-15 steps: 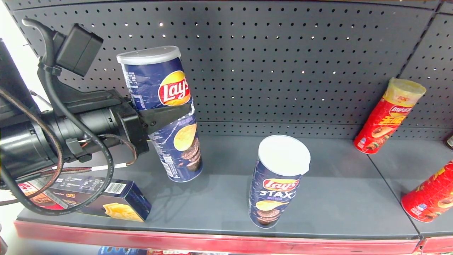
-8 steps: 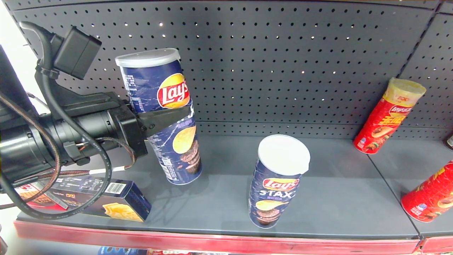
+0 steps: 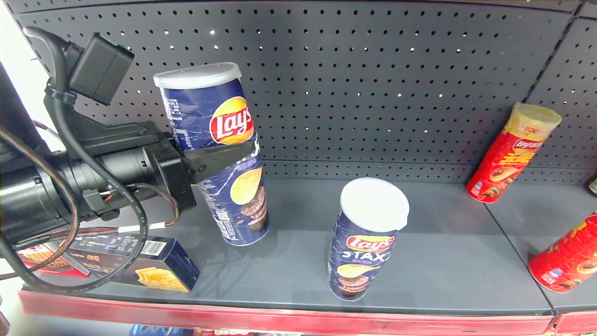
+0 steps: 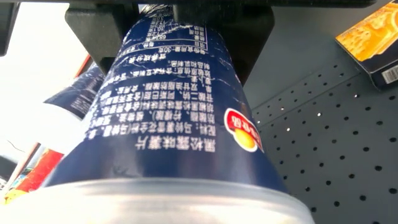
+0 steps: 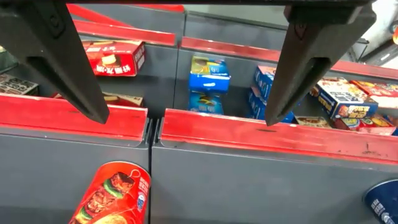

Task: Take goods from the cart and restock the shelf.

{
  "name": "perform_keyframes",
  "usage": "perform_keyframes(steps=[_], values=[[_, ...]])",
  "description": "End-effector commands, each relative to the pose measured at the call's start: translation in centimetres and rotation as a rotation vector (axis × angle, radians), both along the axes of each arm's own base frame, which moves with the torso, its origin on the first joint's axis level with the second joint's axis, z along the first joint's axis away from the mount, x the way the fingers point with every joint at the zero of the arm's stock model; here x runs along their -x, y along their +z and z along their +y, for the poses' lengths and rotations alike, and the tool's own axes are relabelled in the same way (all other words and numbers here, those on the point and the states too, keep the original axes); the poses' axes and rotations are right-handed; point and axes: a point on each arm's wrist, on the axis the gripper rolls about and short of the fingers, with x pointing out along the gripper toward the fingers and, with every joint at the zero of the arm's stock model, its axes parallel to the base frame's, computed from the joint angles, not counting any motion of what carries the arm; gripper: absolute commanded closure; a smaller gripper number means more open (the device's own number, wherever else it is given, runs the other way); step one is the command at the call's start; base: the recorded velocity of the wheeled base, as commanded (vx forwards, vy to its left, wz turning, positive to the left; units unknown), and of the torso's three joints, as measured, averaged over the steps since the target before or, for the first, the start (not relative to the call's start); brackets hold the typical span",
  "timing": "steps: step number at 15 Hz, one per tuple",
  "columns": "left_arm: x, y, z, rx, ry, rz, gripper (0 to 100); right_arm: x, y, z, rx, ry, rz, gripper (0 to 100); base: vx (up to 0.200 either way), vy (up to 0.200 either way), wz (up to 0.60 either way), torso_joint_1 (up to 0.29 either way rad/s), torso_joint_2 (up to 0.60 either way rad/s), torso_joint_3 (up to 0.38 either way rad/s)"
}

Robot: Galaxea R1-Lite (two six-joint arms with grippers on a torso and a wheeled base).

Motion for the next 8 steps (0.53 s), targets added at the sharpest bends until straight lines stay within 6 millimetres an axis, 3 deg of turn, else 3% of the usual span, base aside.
perform_keyframes(steps=[1,5,8], values=[[0.2,-0.1,-0.5,-0.002,-0.022,0.003,100,0.0,0.0,0.0,0.001,0.0,0.006,0,0.0,0.0,0.0,0.0,0.0,0.0],[-0.1,0.4,-3.5,0.0,-0.131,-0.004,100,0.0,0.0,0.0,0.001,-0.002,0.006,0,0.0,0.0,0.0,0.0,0.0,0.0],[-1.4,0.2,-3.5,-0.032,-0.115,-0.034,100,0.0,0.0,0.0,0.001,0.0,0.006,0,0.0,0.0,0.0,0.0,0.0,0.0]])
